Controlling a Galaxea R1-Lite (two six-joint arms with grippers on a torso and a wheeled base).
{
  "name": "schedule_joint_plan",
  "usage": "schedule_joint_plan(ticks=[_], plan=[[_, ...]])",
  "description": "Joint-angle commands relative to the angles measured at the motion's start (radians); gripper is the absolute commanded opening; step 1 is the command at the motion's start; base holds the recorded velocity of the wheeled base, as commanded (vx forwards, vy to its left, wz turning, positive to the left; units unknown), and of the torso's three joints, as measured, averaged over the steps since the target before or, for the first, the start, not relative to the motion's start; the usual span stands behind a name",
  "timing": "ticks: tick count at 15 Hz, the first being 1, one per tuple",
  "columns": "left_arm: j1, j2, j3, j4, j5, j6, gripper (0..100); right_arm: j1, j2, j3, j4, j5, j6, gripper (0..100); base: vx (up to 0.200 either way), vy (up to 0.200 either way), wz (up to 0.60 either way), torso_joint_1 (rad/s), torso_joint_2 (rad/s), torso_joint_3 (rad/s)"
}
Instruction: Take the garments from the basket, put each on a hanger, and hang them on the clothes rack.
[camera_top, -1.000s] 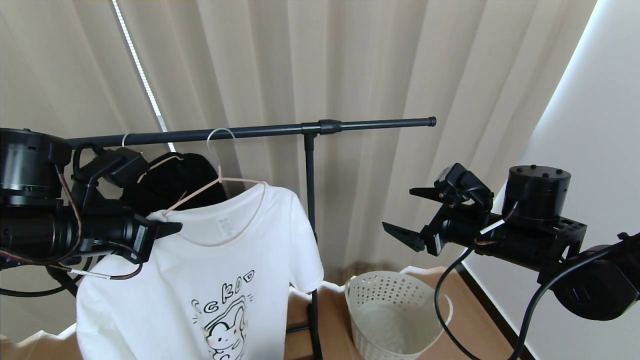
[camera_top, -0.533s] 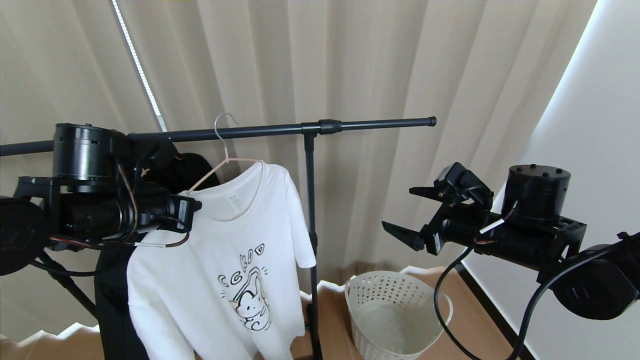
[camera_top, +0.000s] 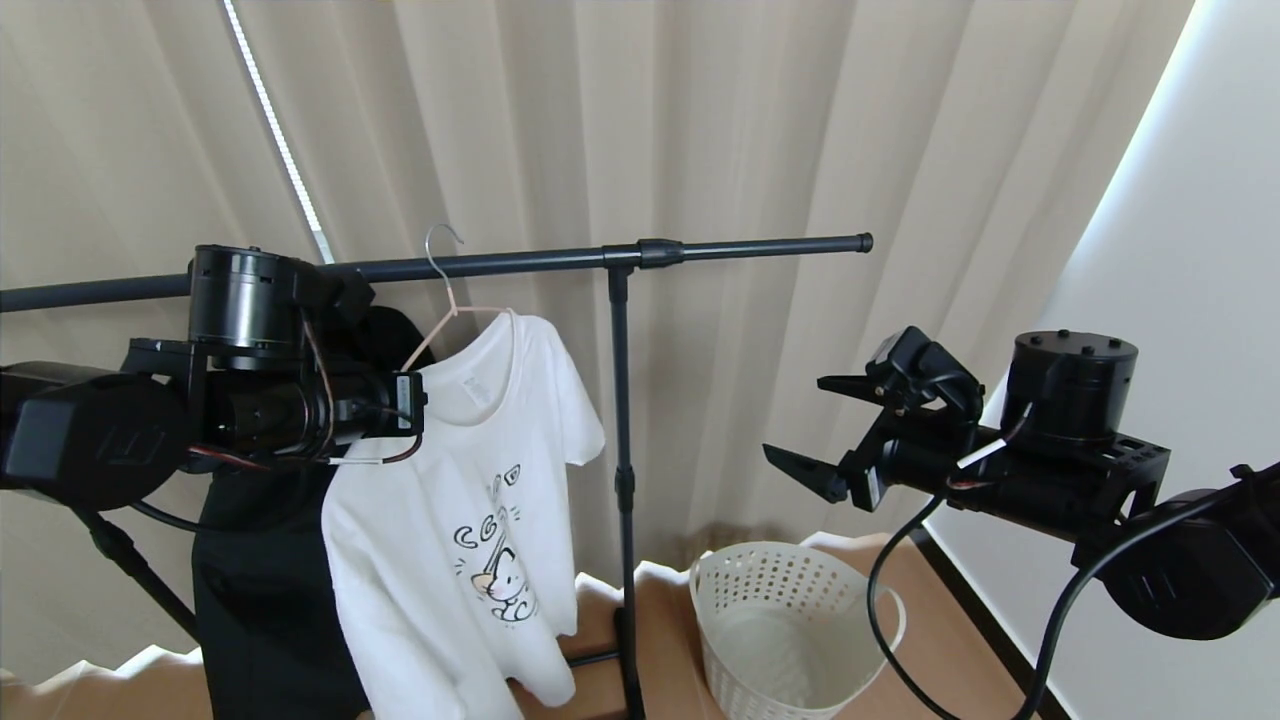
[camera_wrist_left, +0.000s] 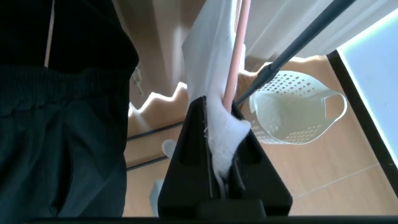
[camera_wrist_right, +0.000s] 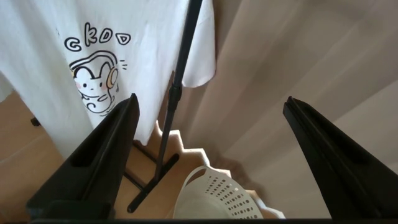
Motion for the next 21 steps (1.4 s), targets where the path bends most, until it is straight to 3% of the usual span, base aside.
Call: schedule_joint_plan(ticks=[1, 17, 18, 21], plan=[[0.0, 0.011, 0.0, 0.0, 0.001, -0.001, 0, 0.0, 0.003, 0.001, -0.001, 0.0, 0.0, 100, 0.0, 0.0, 0.0, 0.0, 0.0, 0.0], [-0.003, 0.035, 0.006, 0.001, -0.002, -0.013, 0, 0.002, 0.002, 0.001, -0.001, 0.0, 0.0, 100, 0.0, 0.0, 0.0, 0.0, 0.0, 0.0], [-0.003, 0.035, 0.006, 0.0, -0.005, -0.013, 100, 0.002, 0.002, 0.001, -0.001, 0.0, 0.0, 100, 0.0, 0.0, 0.0, 0.0, 0.0, 0.0], [-0.003, 0.034, 0.008, 0.001, -0.002, -0.019, 100, 0.002, 0.002, 0.0, -0.001, 0.0, 0.0, 100, 0.0, 0.0, 0.0, 0.0, 0.0, 0.0]])
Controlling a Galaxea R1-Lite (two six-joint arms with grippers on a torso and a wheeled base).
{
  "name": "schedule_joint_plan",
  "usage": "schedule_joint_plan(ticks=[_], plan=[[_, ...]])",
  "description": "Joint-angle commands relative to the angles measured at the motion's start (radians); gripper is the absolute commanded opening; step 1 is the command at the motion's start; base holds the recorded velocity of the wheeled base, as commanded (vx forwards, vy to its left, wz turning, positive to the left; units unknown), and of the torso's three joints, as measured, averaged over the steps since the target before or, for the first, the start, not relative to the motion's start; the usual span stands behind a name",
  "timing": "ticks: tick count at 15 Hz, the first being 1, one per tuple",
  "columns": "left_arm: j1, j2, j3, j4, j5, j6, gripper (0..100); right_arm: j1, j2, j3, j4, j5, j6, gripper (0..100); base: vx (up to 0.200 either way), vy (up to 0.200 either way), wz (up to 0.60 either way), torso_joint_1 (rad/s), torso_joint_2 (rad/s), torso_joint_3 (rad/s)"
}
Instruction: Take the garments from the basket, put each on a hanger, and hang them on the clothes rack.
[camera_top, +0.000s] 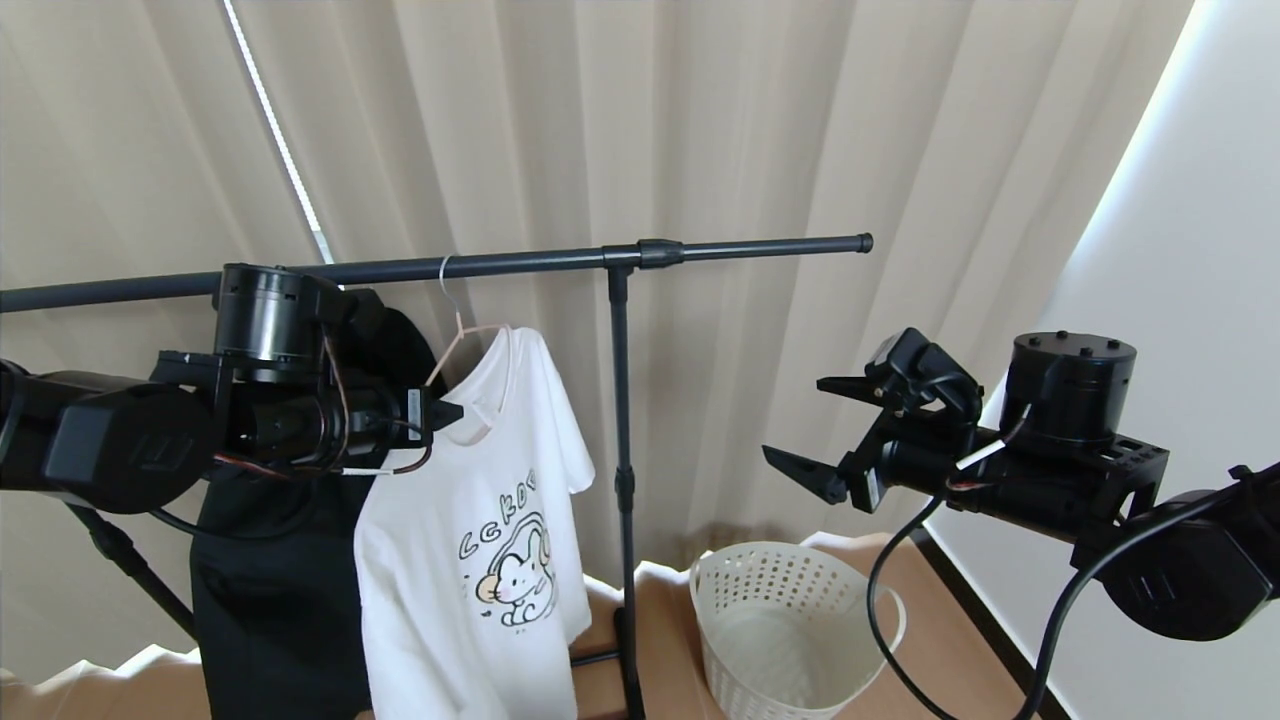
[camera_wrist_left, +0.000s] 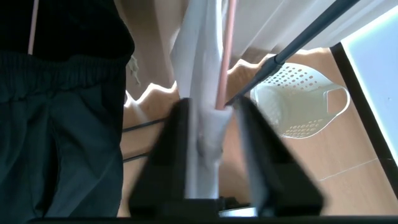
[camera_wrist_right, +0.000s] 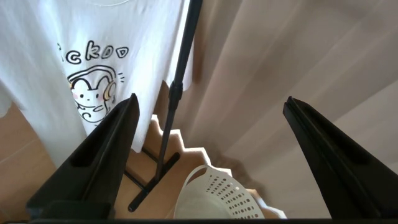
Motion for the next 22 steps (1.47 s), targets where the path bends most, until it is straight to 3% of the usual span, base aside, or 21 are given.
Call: schedule_joint_plan(ticks=[1, 6, 8, 12, 15, 17, 20, 22], plan=[[0.0, -0.004, 0.001, 0.001, 0.001, -0.001, 100, 0.001, 0.0, 0.0, 0.0, 0.0, 0.0, 100, 0.0, 0.0, 0.0, 0.0, 0.0, 0.0], [-0.003, -0.115, 0.053, 0.003, 0.001, 0.002, 100, 0.001, -0.008, -0.003, 0.0, 0.002, 0.003, 100, 0.0, 0.0, 0.0, 0.0, 0.0, 0.0], [-0.003, -0.262, 0.162, 0.003, -0.002, 0.007, 100, 0.004, -0.057, 0.014, 0.0, -0.001, 0.023, 100, 0.0, 0.0, 0.0, 0.0, 0.0, 0.0], [-0.001, -0.543, 0.356, 0.004, -0.001, 0.036, 100, -0.001, -0.301, 0.118, 0.003, -0.017, 0.103, 100, 0.0, 0.0, 0.0, 0.0, 0.0, 0.0], [0.0, -0.793, 0.527, 0.006, -0.005, 0.105, 100, -0.01, -0.558, 0.261, 0.053, -0.084, 0.121, 100, 0.0, 0.0, 0.0, 0.0, 0.0, 0.0], [-0.001, -0.899, 0.642, 0.006, -0.007, 0.16, 100, -0.01, -0.719, 0.339, 0.167, -0.136, 0.122, 100, 0.0, 0.0, 0.0, 0.0, 0.0, 0.0], [-0.001, -1.028, 0.753, 0.009, -0.007, 0.165, 100, 0.05, -1.025, 0.448, 0.425, -0.215, 0.118, 100, 0.0, 0.0, 0.0, 0.0, 0.0, 0.0], [-0.001, -1.041, 0.764, 0.011, -0.007, 0.165, 100, 0.064, -1.065, 0.452, 0.469, -0.224, 0.118, 100, 0.0, 0.0, 0.0, 0.0, 0.0, 0.0]])
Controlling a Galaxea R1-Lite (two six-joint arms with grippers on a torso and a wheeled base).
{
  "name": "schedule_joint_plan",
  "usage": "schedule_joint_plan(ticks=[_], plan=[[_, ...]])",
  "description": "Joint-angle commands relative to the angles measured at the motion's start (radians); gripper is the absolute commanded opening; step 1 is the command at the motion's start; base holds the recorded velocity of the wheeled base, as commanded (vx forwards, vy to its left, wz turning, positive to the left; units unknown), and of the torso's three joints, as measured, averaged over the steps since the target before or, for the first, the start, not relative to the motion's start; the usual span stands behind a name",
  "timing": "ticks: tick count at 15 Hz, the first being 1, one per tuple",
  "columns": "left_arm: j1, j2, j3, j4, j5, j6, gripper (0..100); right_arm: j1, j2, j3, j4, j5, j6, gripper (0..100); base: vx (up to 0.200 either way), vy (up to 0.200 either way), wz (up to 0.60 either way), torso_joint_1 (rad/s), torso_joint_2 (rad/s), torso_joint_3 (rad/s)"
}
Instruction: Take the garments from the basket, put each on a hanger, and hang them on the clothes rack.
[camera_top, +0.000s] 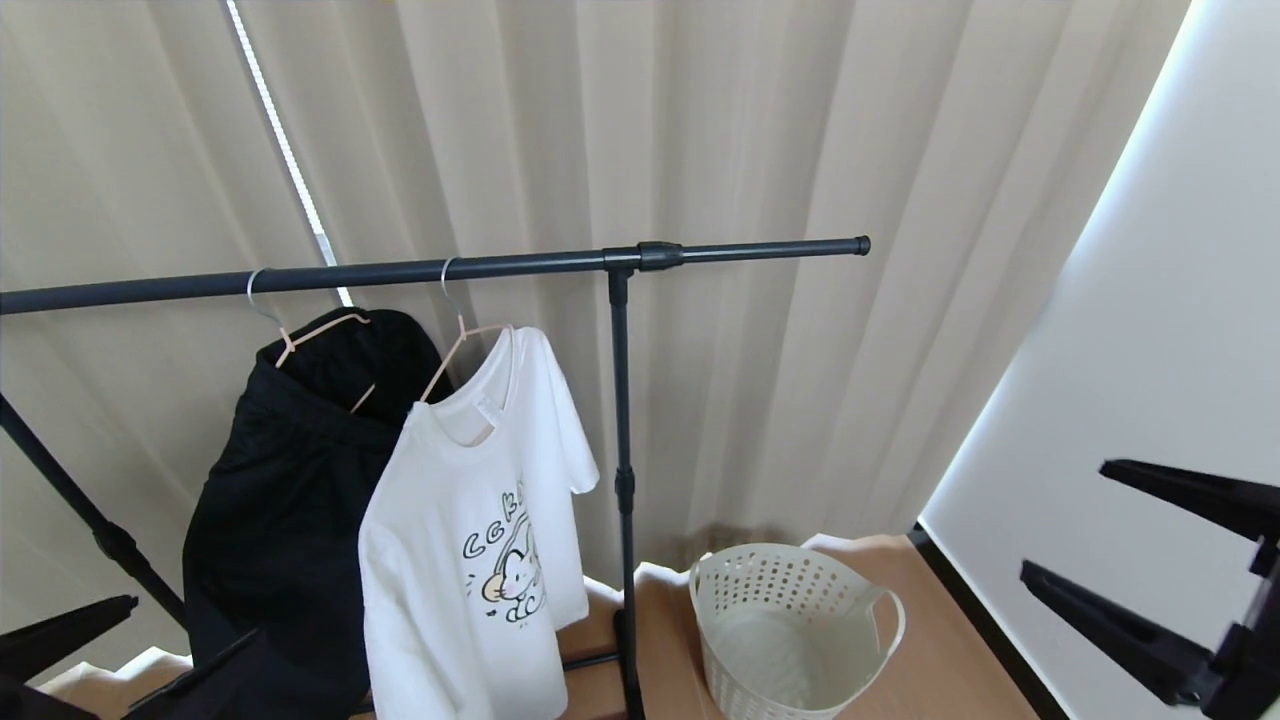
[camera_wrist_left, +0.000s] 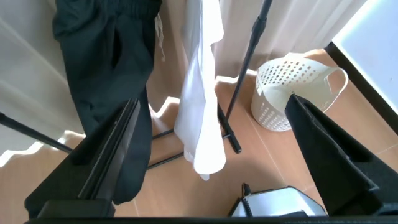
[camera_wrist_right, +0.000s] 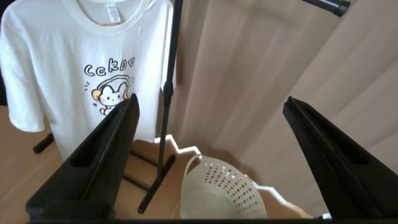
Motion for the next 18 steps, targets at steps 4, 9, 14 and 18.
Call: schedule_joint_plan(ticks=[4, 9, 14, 18], plan=[[-0.002, -0.172, 0.144, 0.005, -0.003, 0.002, 100, 0.045, -0.601, 0.113, 0.542, -0.066, -0.001, 100, 0.0, 0.0, 0.0, 0.0, 0.0, 0.0], [0.0, -0.319, 0.254, 0.091, -0.001, 0.002, 100, -0.144, -0.759, 0.258, 0.542, -0.06, 0.017, 100, 0.0, 0.0, 0.0, 0.0, 0.0, 0.0], [0.055, -0.385, 0.254, 0.172, 0.02, 0.0, 100, -0.212, -0.792, 0.256, 0.542, -0.066, 0.05, 100, 0.0, 0.0, 0.0, 0.0, 0.0, 0.0], [0.187, -0.447, 0.254, 0.172, 0.02, 0.006, 100, -0.342, -0.871, 0.256, 0.542, -0.063, 0.06, 100, 0.0, 0.0, 0.0, 0.0, 0.0, 0.0]])
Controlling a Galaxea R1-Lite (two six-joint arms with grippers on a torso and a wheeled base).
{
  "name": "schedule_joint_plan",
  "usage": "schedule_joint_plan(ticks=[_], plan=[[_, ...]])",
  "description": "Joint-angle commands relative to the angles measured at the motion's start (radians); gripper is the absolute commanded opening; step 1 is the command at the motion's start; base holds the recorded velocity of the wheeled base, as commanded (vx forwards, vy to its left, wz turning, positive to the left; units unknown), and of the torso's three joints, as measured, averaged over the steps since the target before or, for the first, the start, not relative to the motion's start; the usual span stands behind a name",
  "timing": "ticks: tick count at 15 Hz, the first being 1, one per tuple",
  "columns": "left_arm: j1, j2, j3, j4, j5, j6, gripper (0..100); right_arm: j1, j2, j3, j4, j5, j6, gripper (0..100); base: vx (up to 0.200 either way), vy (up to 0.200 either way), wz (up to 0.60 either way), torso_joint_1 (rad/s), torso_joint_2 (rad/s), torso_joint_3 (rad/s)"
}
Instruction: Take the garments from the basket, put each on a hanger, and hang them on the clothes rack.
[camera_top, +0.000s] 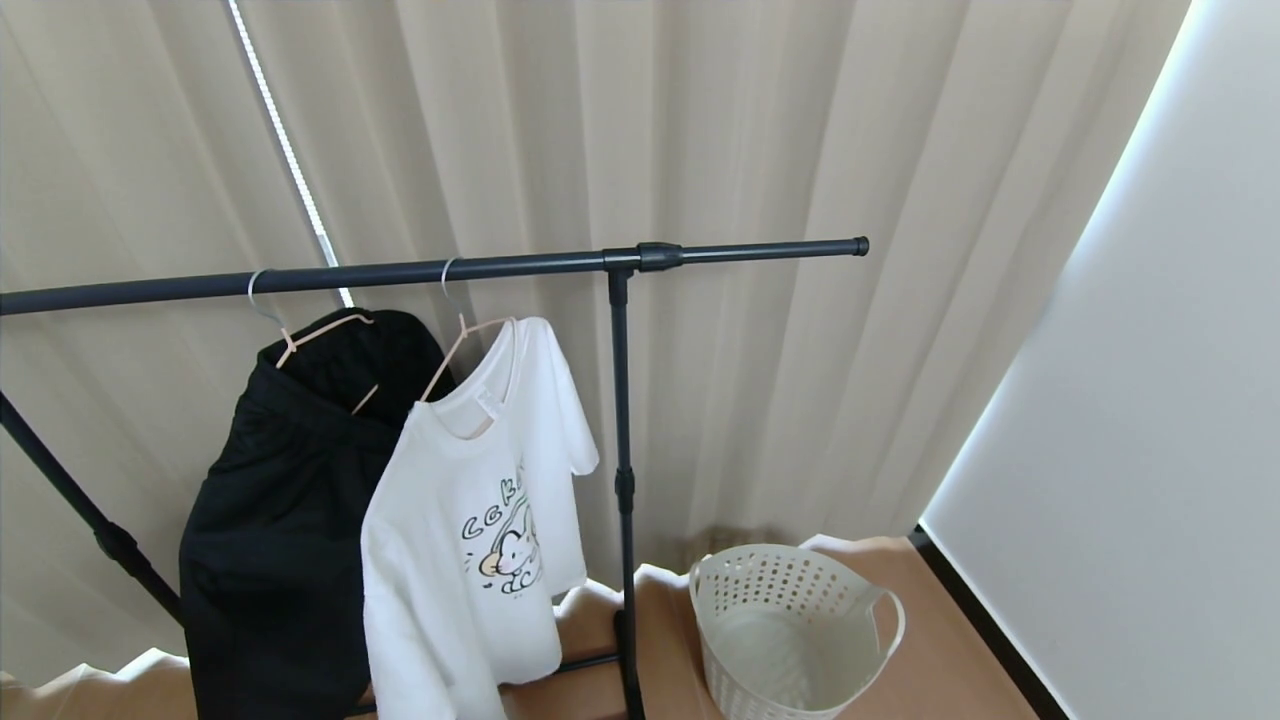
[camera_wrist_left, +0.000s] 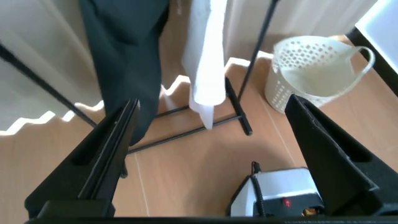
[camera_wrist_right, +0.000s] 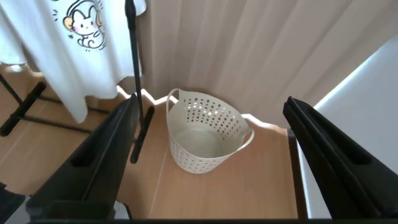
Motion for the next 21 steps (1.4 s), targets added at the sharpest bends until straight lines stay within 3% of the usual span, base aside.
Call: schedule_joint_plan(ticks=[1, 2, 5, 8, 11, 17, 21], plan=[[0.086, -0.069, 0.0, 0.0, 0.003, 0.007, 100, -0.077, -0.057, 0.003, 0.012, 0.006, 0.02, 100, 0.0, 0.0, 0.0, 0.0, 0.0, 0.0], [0.14, -0.126, 0.0, 0.0, -0.002, 0.01, 100, -0.083, -0.09, 0.005, 0.012, 0.007, 0.034, 100, 0.0, 0.0, 0.0, 0.0, 0.0, 0.0], [0.15, -0.308, 0.0, -0.002, -0.027, 0.016, 100, -0.092, -0.123, 0.005, 0.011, 0.007, 0.081, 100, 0.0, 0.0, 0.0, 0.0, 0.0, 0.0], [0.149, -0.298, 0.0, -0.008, -0.04, -0.002, 100, -0.092, -0.125, 0.006, 0.008, -0.005, 0.104, 100, 0.0, 0.0, 0.0, 0.0, 0.0, 0.0], [0.149, -0.298, 0.0, -0.008, -0.039, -0.025, 100, -0.092, -0.125, 0.012, -0.002, -0.123, 0.165, 100, 0.0, 0.0, 0.0, 0.0, 0.0, 0.0], [0.149, -0.298, 0.0, -0.008, -0.039, -0.025, 100, -0.092, -0.125, 0.012, 0.0, -0.132, 0.158, 100, 0.0, 0.0, 0.0, 0.0, 0.0, 0.0], [0.149, -0.298, 0.0, -0.008, -0.039, -0.025, 100, -0.092, -0.125, 0.012, -0.002, -0.131, 0.161, 100, 0.0, 0.0, 0.45, 0.001, 0.0, 0.001]])
